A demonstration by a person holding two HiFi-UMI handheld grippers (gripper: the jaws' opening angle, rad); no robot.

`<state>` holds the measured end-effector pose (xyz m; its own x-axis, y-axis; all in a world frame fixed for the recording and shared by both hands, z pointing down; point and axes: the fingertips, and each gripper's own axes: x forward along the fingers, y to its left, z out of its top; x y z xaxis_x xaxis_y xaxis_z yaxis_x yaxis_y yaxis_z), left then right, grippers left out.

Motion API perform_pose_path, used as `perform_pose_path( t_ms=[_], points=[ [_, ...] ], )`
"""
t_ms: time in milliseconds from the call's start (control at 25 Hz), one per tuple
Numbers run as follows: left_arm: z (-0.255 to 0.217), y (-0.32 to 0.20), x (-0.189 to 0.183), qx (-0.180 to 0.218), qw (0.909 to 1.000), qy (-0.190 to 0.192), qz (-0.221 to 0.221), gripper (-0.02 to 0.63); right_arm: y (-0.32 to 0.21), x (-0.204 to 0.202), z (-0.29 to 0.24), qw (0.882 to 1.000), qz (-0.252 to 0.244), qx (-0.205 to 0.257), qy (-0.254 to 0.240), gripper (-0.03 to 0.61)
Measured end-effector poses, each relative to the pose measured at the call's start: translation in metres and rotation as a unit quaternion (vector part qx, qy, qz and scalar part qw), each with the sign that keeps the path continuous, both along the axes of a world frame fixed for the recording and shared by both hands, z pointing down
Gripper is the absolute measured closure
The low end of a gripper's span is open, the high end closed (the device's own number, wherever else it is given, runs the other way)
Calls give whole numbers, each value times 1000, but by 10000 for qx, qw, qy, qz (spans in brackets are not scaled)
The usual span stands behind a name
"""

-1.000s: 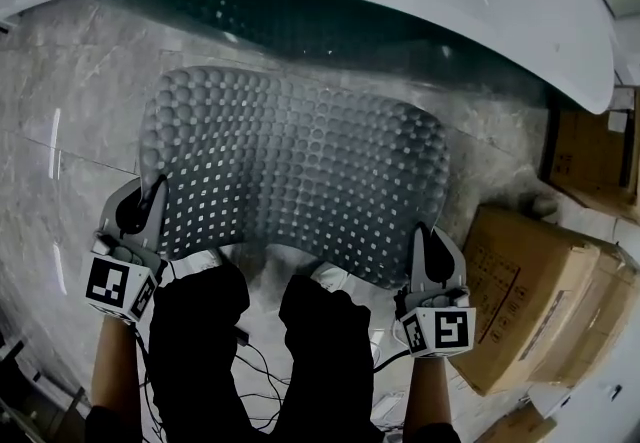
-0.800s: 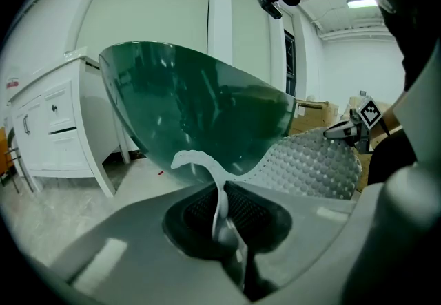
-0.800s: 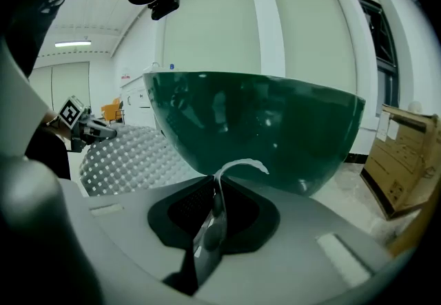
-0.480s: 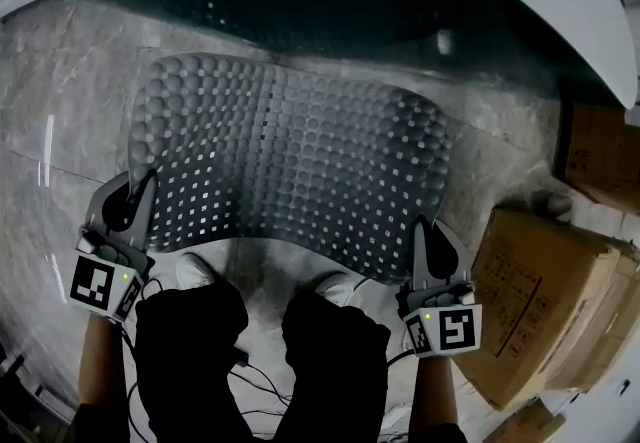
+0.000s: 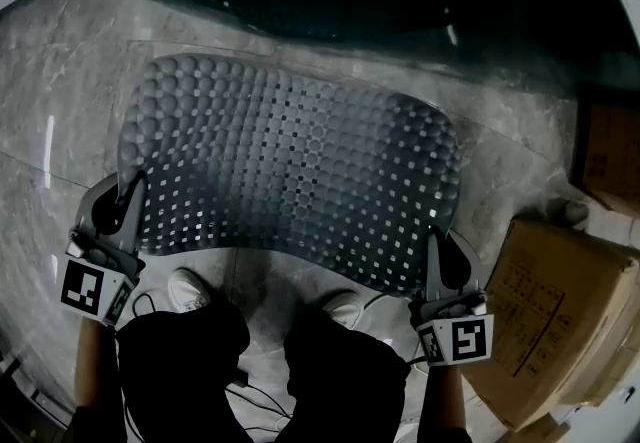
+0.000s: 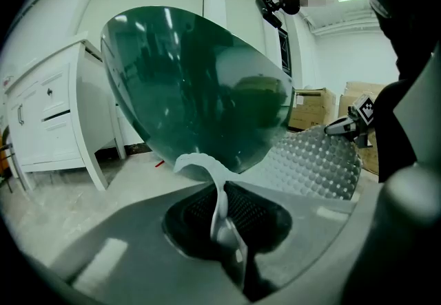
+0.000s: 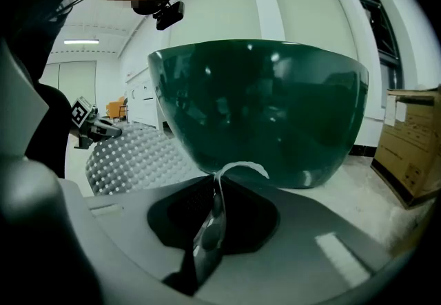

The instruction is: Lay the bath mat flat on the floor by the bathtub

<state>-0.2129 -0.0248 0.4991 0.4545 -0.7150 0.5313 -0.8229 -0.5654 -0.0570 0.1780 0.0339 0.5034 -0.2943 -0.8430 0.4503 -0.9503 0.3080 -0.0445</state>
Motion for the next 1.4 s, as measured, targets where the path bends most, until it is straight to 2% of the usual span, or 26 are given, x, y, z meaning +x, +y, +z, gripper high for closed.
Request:
perform_pose_path(
  t_ms=[120, 360, 640, 880, 1040, 1200, 1400],
  points=[
    [11, -3, 0, 261, 9995, 159, 42, 598, -1, -3, 16, 9999, 26, 139, -91, 523],
    [39, -6, 2, 301, 9993, 202, -2, 598, -3, 7, 45, 9993, 147, 203, -291, 523],
    [65, -15, 3, 415, 9990, 147, 100, 598, -4, 11, 68, 9996, 21, 283, -79, 523],
    [84, -14, -8, 287, 9996, 57, 42, 598, 5, 25, 91, 9997, -17, 161, 177, 525],
    [92, -17, -12, 507, 9987, 113, -11, 598, 3, 33, 110, 9998, 98, 71, 171, 525],
    [110, -16, -18, 256, 9994, 83, -203, 598, 1, 38, 127, 9993, 192, -92, 322, 525],
    [120, -22, -26, 233, 9995, -76, -217, 598, -2, 41, 142, 9971, 379, -371, 548, 525]
  ],
)
